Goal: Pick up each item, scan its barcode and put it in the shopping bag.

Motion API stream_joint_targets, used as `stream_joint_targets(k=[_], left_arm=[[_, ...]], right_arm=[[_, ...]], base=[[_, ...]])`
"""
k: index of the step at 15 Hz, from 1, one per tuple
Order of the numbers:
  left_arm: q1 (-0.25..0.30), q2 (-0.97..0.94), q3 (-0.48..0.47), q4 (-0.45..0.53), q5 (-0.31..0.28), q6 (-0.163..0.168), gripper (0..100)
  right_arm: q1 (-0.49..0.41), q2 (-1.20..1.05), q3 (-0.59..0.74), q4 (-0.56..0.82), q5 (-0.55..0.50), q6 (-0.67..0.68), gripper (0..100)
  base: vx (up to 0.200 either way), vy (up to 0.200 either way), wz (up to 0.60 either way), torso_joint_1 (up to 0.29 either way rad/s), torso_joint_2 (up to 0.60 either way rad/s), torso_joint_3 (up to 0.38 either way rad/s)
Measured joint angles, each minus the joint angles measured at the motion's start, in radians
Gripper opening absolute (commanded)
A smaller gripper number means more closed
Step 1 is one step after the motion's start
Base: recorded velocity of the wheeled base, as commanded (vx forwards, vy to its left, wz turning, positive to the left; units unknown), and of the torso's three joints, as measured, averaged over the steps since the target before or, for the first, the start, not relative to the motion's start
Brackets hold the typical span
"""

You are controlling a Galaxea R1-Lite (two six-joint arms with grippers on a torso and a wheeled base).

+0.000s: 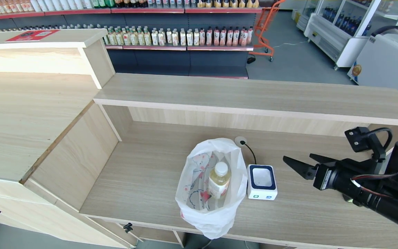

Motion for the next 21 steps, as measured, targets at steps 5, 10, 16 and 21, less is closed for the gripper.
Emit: stream_joint_targets(k=[5,10,16,21], left_arm=[[0.000,0.000,0.000,0.000,0.000,-0.003,100],[0.000,0.000,0.000,0.000,0.000,-0.001,100],[0.000,0.000,0.000,0.000,0.000,0.000,100],[0.000,0.000,0.000,0.000,0.000,-0.001,100]], right_arm=[[-0.010,-0.029,0.057,0.000,-0.002,0.000,100],[-0.050,-0.032,0.091,0.006,-0.043,-0.014,100],[-0.123,0.028,0.119,0.006,-0.150,-0.061,100],[-0.166,0.044,0.161,0.018,-0.174,-0.067,100]], base=[[-0.120,0.000,0.00,0.006,0.00,0.000],[0.000,-0.160,0.00,0.006,0.00,0.005],[0.000,-0.200,0.00,0.003,0.01,0.002],[0.000,-0.200,0.00,0.000,0.00,0.001]])
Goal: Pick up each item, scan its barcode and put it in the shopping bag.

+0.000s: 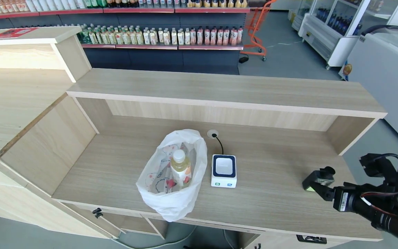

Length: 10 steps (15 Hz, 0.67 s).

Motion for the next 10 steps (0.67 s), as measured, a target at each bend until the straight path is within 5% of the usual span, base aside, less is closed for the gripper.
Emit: stream_joint_targets(k=[7,10], left_arm=[[0.000,0.000,0.000,0.000,0.000,0.000,100],[0.000,0.000,0.000,0.000,0.000,-0.001,100]], right_arm=[[-0.150,0.067,0.028,0.003,-0.004,-0.263,100],[-0.177,0.100,0.029,0.003,-0.068,-0.424,100]], base=[[0.000,-0.200,0.00,0.002,0.00,0.004],[0.000,0.000,0.00,0.000,0.00,0.000]])
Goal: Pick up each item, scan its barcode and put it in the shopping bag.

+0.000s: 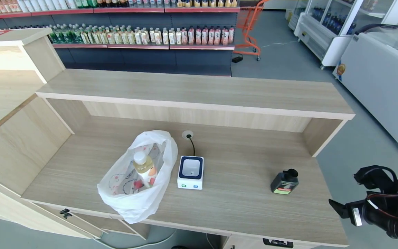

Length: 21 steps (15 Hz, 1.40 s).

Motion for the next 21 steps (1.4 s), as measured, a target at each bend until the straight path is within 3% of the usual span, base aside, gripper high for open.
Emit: stream_joint_targets(k=[5,9,14,21], left_arm=[[0.000,0.000,0.000,0.000,0.000,0.000,100],[0.000,0.000,0.000,0.000,0.000,-0.001,100],[0.000,0.000,0.000,0.000,0.000,-0.001,100],[0.000,0.000,0.000,0.000,0.000,0.000,100]], right_arm=[[-0.013,0.110,-0.019,-0.006,-0.037,-0.214,100],[0.030,0.216,-0.140,-0.003,-0.031,-0.333,100],[0.111,0.363,-0.345,0.001,0.064,-0.351,100],[0.190,0.521,-0.531,0.033,0.131,-0.347,100]], base=[[0.000,0.000,0.00,0.000,0.00,0.000],[0.000,0.000,0.00,0.000,0.00,0.000],[0.000,0.000,0.00,0.000,0.00,0.000],[0.000,0.000,0.00,0.000,0.00,0.000]])
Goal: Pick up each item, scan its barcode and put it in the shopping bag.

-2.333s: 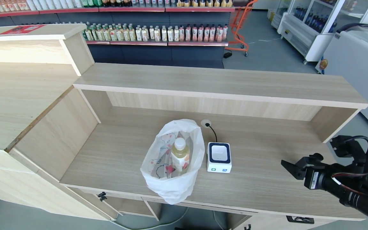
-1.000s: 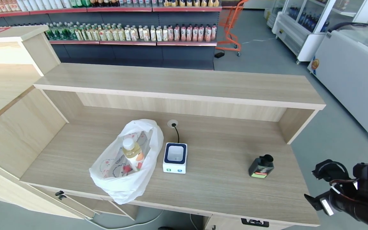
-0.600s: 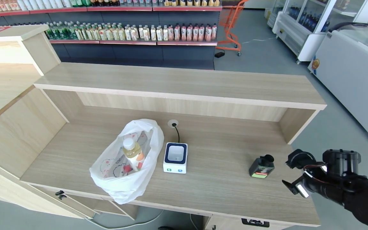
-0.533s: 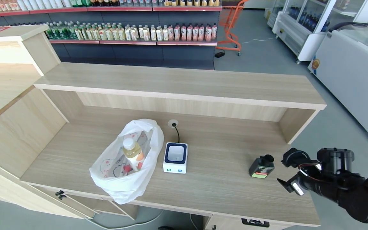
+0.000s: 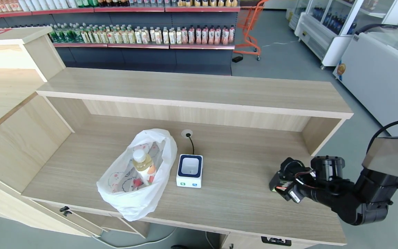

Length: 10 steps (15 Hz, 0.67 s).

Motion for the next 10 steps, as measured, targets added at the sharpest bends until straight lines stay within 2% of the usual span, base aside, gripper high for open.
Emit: stream_joint_targets(k=[4,8,9,10], left_arm=[[0.000,0.000,0.000,0.000,0.000,0.000,100],[0.000,0.000,0.000,0.000,0.000,0.000,100],[0.000,0.000,0.000,0.000,0.000,0.000,100],[0.000,0.000,0.000,0.000,0.000,0.000,100]], right_arm=[[0.017,0.050,-0.103,0.067,0.001,0.021,100],[0.052,0.088,-0.165,0.071,0.003,0.054,100],[0.064,0.095,-0.182,0.070,0.008,0.082,0],[0.073,0.100,-0.191,0.068,0.022,0.096,0]], base=[[0.000,0.000,0.00,0.000,0.00,0.000],[0.000,0.000,0.00,0.000,0.00,0.000],[0.000,0.000,0.00,0.000,0.00,0.000],[0.000,0.000,0.00,0.000,0.00,0.000]])
